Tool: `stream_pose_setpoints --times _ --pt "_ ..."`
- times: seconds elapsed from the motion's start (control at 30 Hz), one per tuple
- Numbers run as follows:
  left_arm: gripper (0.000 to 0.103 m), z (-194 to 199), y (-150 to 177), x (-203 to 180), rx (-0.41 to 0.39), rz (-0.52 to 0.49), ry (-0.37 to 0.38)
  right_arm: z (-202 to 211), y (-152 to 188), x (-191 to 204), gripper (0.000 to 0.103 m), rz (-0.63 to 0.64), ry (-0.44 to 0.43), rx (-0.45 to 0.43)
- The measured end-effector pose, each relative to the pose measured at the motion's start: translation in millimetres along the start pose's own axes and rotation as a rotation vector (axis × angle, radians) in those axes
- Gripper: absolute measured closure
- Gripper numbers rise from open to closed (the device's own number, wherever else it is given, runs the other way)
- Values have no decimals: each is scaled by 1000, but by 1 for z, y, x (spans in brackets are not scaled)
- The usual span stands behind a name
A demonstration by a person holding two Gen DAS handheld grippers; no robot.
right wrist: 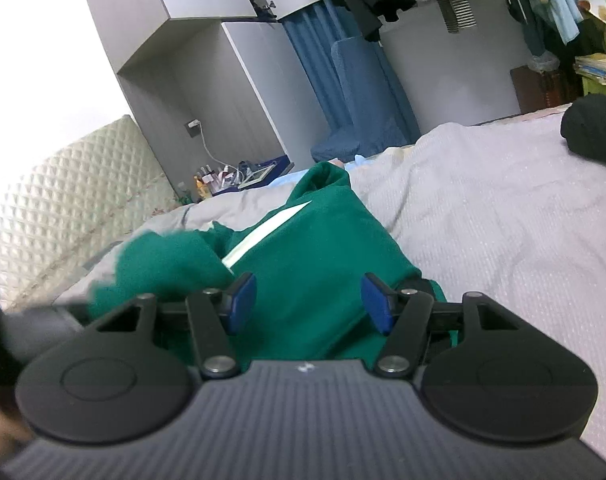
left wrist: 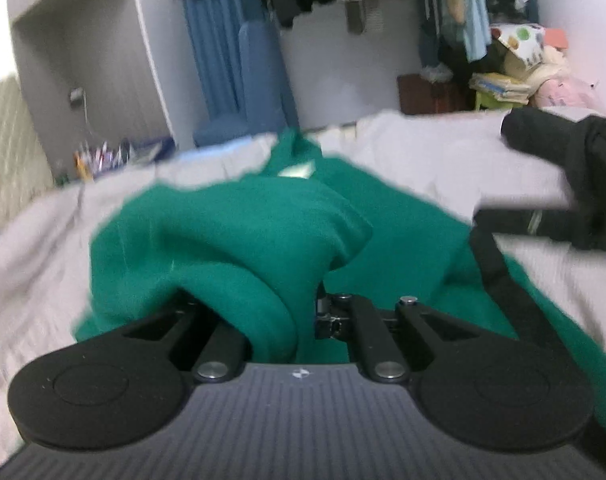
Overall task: Fold large clothes
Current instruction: 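Lay the sleeve across the body with the left gripper and open it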
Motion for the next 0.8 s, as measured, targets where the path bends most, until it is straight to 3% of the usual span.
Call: stream_pose_setpoints --times 0.13,0.2,0.27,0.33,0.47,0.6,0.7,0.8 --pt "92 -14 21 4 27 59 6 4 5 -1 41 -8 -30 2" --pt "81 -12 25 11 49 76 30 4 7 -1 41 0 -45 6" --pt "55 -4 25 15 71 88 89 3 6 2 41 18 -38 -14" --pt "46 8 31 22 65 95 113 4 6 2 41 14 -39 -27" --pt "36 46 50 43 33 129 153 1 7 6 41 24 -33 -25" --pt "31 89 72 76 -54 223 198 2 8 17 41 44 -31 -3" --pt "31 100 82 104 -100 317 216 5 8 37 41 52 -72 15" --pt "31 95 91 129 -113 391 234 5 16 67 41 156 -69 8"
Point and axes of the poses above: each gripper's, at about its wrist camera, not at the fingertips, and z roughly against the way its jaws point, x to its left, y to its underside, the point moved 2 cm from there along -z, roughly the way its jaws point, and after that the axes turned 11 degrees about x, right-handed, at the moved point
